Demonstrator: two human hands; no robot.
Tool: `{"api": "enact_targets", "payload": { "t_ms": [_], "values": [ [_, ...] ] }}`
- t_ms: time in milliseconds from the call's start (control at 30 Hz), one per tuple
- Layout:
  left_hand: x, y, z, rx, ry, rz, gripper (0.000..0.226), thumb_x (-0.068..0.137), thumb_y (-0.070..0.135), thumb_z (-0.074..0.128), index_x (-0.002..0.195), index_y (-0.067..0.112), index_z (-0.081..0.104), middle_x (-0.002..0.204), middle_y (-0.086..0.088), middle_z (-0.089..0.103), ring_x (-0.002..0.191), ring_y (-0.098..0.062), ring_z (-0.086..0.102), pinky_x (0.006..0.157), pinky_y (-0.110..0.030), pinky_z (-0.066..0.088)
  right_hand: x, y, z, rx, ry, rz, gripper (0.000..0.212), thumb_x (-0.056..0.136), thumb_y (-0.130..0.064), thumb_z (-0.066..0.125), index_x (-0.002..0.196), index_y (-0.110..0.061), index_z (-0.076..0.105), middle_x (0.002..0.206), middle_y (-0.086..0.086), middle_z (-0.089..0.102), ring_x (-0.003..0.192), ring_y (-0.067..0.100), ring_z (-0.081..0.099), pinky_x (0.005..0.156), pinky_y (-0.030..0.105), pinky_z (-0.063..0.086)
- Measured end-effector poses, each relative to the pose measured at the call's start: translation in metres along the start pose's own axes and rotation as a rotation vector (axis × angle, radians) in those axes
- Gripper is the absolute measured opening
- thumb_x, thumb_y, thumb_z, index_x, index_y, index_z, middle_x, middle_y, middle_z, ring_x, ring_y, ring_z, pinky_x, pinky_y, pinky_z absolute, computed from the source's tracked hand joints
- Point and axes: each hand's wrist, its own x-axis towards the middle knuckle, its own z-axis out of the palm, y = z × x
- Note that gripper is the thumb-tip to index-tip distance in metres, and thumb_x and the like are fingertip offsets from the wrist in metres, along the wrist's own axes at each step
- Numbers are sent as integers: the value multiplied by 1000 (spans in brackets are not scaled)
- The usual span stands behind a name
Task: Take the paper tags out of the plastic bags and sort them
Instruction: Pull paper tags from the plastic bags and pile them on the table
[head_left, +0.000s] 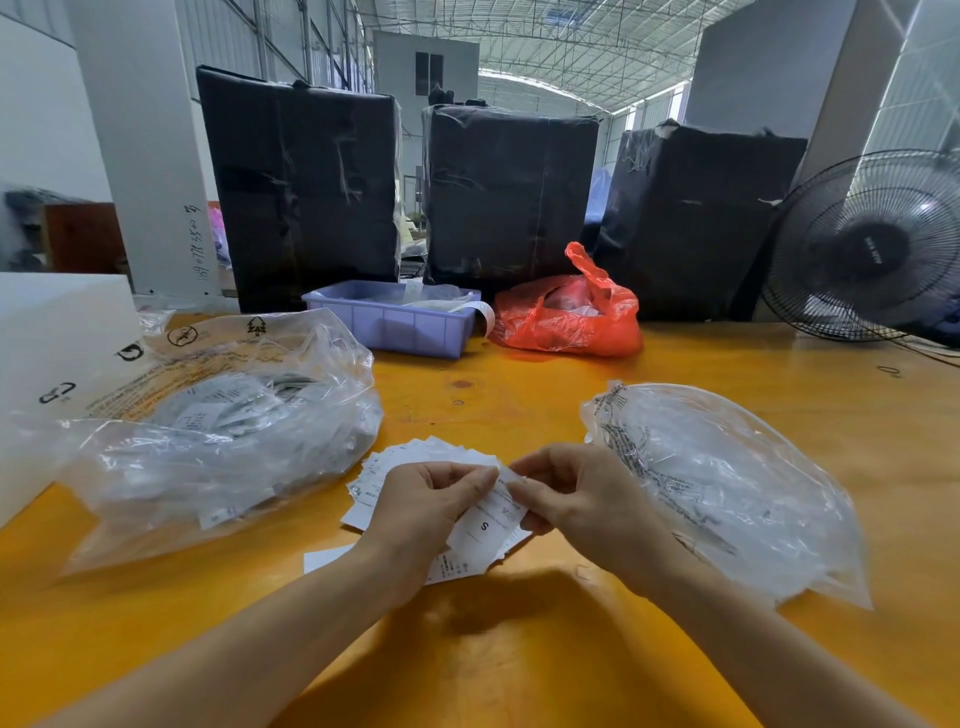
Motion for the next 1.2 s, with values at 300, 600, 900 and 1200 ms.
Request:
{"api": "enact_targets", "payload": {
  "t_ms": [300, 600, 900, 1200],
  "values": [
    [3, 6, -2, -272, -5, -45, 16, 75, -4, 67, 91, -6, 64, 79, -22, 72, 67, -26, 72, 53, -20, 55, 6, -3, -17, 301, 307, -34, 25, 82, -1, 69, 103, -6, 56, 81, 14, 68, 61, 21, 71, 56, 22, 56],
    [2, 7, -2, -211, -17, 62, 43, 56, 9, 75, 96, -2, 64, 83, -15, 74, 74, -22, 73, 62, -19, 56, 5, -3, -13, 194, 228, -71, 7, 85, 0, 64, 90, 2, 60, 87, 13, 68, 63, 20, 71, 58, 28, 59],
    [3, 5, -4, -163, -20, 106, 42, 60, 13, 75, 99, 1, 65, 87, -13, 74, 83, -24, 72, 70, -22, 58, 2, -3, -11, -66, 248, -117, 9, 81, 1, 66, 75, -4, 61, 78, 8, 69, 58, 20, 70, 57, 43, 59],
    [3, 6, -4, -214, -45, 61, 42, 61, 11, 73, 100, -3, 64, 89, -17, 73, 82, -25, 72, 71, -24, 59, 3, -5, -14, 34, 228, -87, 4, 82, 5, 64, 80, 3, 61, 80, 16, 68, 58, 19, 68, 52, 23, 55]
  ]
}}
